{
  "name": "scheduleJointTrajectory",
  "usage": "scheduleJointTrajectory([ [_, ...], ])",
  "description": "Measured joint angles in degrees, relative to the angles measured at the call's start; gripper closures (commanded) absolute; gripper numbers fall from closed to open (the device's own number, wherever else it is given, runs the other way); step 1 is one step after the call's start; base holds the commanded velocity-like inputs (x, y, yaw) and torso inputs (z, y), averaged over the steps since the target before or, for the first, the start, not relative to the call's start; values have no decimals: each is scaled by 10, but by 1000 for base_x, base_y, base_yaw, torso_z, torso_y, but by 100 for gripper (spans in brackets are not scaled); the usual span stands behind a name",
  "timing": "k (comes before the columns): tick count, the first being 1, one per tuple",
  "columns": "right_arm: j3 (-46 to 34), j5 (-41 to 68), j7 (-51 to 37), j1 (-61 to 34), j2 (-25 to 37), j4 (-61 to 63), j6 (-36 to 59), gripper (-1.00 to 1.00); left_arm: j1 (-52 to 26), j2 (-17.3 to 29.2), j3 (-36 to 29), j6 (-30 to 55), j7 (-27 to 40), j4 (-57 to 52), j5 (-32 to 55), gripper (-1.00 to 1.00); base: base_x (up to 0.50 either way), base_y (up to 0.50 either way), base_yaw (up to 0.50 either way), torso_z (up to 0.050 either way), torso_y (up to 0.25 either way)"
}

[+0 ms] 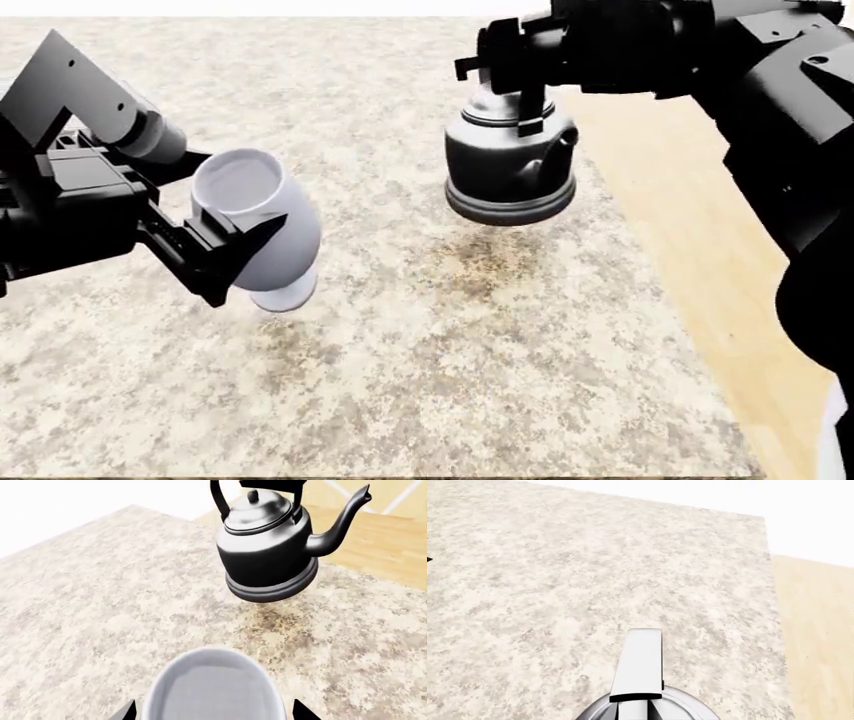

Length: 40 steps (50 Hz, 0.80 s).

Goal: Pick the wine glass and kettle non electric and place them in the sink. Then turn on the water.

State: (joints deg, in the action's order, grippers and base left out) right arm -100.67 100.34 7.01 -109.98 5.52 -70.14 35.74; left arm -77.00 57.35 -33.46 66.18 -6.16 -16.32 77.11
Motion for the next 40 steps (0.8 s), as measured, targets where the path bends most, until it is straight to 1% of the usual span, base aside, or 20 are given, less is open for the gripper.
scheduleJointTrajectory([
  [13, 10, 16, -108, -38, 155, 286, -45, 100, -25, -29, -14, 17, 3, 19, -2, 100, 0, 0, 0, 1, 2],
  [21, 17, 17, -167, -57, 226, 424, -58, 100, -34, -40, -23, 24, -2, 29, -7, 100, 0, 0, 0, 0, 1],
  [30, 23, 12, -199, -62, 271, 509, -72, 100, -39, -48, -32, 23, -10, 36, -16, 100, 0, 0, 0, 0, 2],
  [40, 30, 11, -215, -61, 291, 546, -81, 100, -40, -50, -37, 18, -17, 39, -24, 100, -17, 0, 0, 1, 1],
])
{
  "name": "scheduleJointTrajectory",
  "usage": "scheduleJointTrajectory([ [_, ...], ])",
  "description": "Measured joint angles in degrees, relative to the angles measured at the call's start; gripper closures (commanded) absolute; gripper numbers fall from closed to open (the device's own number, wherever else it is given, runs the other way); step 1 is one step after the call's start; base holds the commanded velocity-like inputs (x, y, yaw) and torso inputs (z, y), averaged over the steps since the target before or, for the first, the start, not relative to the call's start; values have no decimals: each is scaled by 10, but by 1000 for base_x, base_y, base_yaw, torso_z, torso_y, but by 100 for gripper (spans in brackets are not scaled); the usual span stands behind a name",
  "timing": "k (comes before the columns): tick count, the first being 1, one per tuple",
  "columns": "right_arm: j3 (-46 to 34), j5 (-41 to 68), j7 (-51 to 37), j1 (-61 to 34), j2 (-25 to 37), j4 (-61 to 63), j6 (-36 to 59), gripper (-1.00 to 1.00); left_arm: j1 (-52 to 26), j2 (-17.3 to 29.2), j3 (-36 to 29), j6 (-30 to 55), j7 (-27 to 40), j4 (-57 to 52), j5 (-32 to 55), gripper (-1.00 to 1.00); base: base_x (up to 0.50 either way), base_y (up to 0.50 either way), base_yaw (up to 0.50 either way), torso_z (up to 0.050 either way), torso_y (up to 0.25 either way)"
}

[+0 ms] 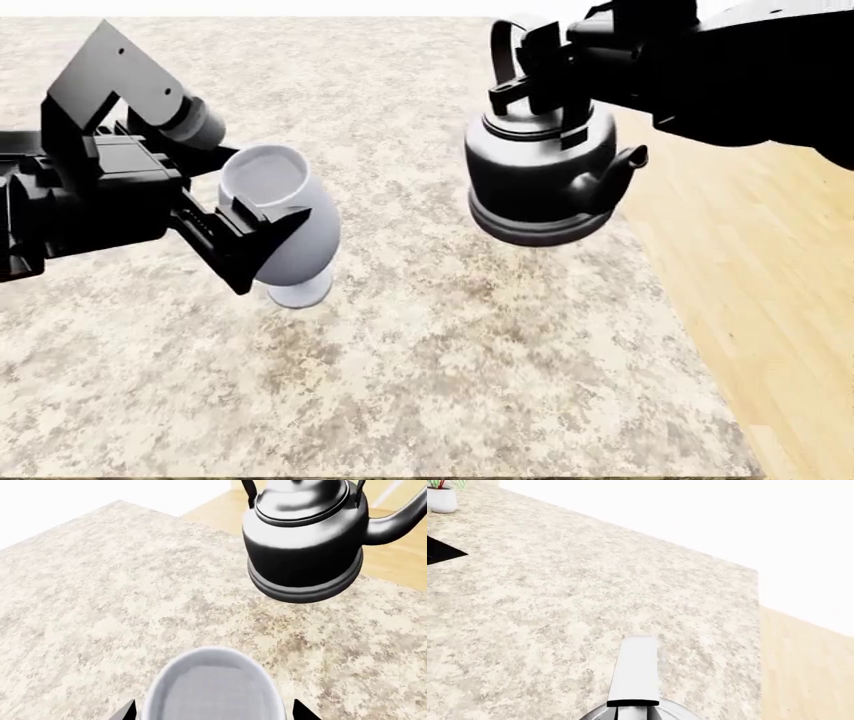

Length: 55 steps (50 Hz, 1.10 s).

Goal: Pick the wine glass and kettle non electric and place them in the sink. Then turn on the water.

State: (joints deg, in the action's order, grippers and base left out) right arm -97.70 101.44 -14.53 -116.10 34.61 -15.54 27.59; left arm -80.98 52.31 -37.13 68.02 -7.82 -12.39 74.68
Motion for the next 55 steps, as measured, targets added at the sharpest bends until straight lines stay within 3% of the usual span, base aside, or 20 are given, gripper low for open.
scheduleJointTrajectory([
  [12, 3, -3, -11, 3, 10, 19, -3, 100, 2, 1, -2, -3, -1, -1, -3, 100, -428, 1, 0, 1, 1],
  [20, 7, -2, -13, 4, 13, 26, -4, 100, 0, 2, -4, 0, -1, -2, 3, 100, 0, 4, 0, 0, 0],
  [55, 12, -20, -14, 7, 23, 60, -2, 100, -5, 6, -10, 3, -1, -3, 4, 100, 1, 486, 0, 1, 2],
])
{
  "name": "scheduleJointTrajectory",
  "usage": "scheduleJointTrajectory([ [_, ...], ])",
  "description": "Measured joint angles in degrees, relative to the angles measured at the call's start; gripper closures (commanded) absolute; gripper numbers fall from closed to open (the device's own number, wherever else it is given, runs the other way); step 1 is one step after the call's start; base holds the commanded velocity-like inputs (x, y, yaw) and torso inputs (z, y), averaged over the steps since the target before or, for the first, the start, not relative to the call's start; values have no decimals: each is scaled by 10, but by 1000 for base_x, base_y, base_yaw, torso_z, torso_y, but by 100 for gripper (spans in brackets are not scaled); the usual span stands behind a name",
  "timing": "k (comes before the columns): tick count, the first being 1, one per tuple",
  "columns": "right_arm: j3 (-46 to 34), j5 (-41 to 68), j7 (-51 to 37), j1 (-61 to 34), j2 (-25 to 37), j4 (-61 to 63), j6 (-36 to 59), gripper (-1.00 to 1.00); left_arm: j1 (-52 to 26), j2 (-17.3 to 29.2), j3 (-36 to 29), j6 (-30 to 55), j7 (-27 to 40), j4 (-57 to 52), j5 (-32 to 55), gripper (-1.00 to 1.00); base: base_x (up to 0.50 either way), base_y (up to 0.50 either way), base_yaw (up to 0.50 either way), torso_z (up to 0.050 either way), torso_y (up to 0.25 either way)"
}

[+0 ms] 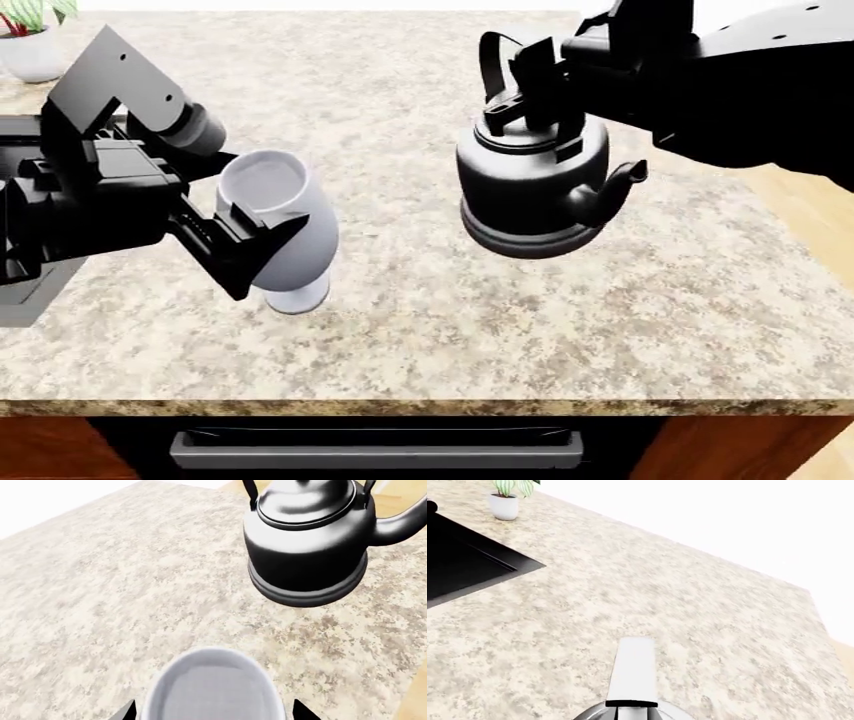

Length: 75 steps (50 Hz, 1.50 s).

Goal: Pick the wine glass and kettle non electric and place them in the sink. Then turn on the water.

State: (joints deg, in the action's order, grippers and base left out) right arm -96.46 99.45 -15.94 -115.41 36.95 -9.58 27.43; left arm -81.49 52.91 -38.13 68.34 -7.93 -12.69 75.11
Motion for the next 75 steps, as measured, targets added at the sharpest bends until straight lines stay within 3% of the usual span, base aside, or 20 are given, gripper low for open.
scheduleJointTrajectory([
  [75, 17, -9, -7, 19, 15, 23, 5, 100, 4, 4, -9, -11, -1, -3, 1, 100, 0, 500, 0, 1, 2],
])
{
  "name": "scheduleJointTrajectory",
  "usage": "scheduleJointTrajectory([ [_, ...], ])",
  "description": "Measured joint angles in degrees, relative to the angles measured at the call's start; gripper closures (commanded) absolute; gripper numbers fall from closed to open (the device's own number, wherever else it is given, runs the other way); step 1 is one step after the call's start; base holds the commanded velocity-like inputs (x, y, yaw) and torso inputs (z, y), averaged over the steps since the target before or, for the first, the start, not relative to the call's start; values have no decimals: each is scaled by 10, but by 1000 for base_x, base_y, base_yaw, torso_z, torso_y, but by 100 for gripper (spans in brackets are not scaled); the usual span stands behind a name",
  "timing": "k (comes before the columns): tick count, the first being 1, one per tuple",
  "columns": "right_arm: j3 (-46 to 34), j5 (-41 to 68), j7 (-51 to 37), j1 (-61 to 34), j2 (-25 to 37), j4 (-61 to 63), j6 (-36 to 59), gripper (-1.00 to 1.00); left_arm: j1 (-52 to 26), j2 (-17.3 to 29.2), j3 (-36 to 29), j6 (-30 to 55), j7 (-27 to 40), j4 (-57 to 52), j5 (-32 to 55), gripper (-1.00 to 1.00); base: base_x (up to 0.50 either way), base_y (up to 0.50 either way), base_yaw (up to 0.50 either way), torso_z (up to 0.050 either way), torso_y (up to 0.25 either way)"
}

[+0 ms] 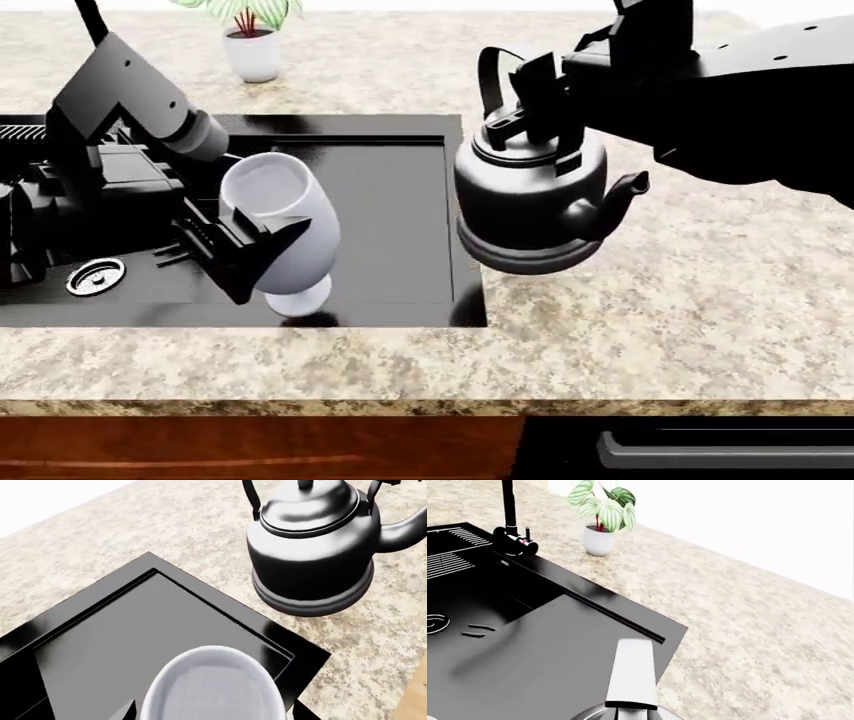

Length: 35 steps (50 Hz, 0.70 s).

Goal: Pick the wine glass and kettle non electric and place them in the sink. Then turn on the water.

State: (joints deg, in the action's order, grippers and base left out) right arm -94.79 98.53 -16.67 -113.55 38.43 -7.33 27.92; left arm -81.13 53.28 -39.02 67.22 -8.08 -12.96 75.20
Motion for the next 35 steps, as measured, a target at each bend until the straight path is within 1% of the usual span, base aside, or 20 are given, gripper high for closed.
scheduleJointTrajectory([
  [26, 4, -5, -3, 11, 15, 11, -2, 100, 2, -5, -8, -8, -6, 3, -10, 100, 0, 500, 0, 0, 2],
  [35, 6, -5, -3, 14, 18, 12, -1, 100, -3, -6, -7, 0, 2, 1, 0, 100, 0, 500, 0, 1, 2],
])
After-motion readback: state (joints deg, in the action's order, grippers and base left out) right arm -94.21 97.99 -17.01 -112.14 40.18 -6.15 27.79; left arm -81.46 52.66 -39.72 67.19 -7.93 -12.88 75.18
